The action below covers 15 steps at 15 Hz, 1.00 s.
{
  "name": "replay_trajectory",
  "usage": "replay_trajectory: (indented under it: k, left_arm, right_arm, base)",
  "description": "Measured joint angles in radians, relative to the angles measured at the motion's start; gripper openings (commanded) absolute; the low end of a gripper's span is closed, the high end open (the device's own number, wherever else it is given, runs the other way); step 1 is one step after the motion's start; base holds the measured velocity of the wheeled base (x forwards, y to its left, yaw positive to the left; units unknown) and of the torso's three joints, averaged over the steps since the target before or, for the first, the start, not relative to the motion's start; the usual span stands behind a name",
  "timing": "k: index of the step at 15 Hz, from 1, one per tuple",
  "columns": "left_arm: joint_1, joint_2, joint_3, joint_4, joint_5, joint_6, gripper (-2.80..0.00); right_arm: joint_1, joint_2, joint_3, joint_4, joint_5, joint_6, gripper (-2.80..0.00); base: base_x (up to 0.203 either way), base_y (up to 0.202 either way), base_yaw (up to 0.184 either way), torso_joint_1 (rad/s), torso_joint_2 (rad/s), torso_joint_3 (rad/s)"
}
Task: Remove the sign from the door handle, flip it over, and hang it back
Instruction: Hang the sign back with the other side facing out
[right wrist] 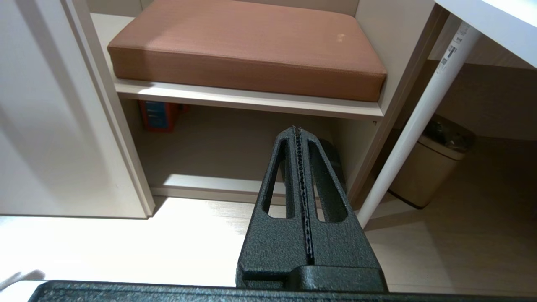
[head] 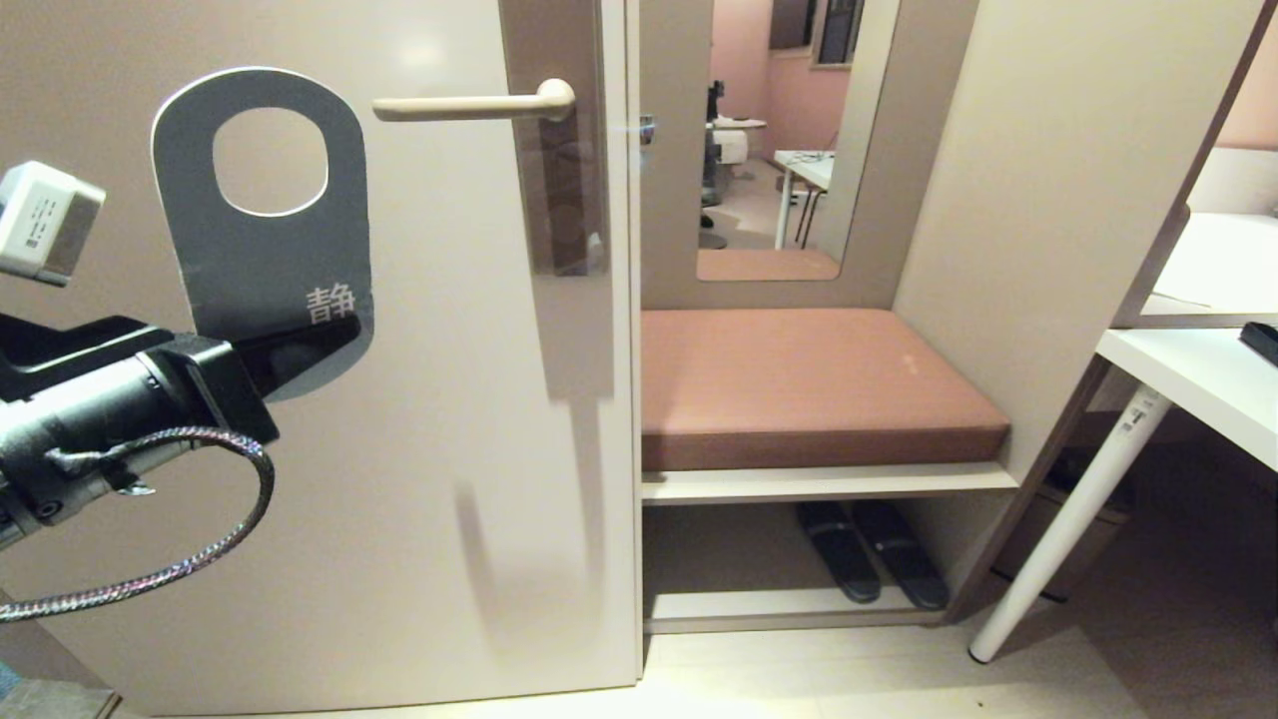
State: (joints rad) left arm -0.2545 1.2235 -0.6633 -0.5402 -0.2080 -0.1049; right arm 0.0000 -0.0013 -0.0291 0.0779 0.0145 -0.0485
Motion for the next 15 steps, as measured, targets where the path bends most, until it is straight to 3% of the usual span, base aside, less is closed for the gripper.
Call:
replay_trajectory:
  k: [5, 15]
  left_arm:
    - [0.000, 0.059, -0.128, 0.116, 0.063, 0.000, -2.80]
    - [-0.003, 0.148, -0.256, 0.179, 0.142, -0.038, -2.80]
  right_arm:
    - [0.000, 0.000, 0.000, 0.000, 0.000, 0.000, -2.80]
    - [0.000, 0.000, 0.000, 0.000, 0.000, 0.000, -2.80]
  base:
    - [0.000, 0.000, 0.000, 0.000, 0.00, 0.000]
    - [0.000, 0.000, 0.000, 0.000, 0.00, 0.000]
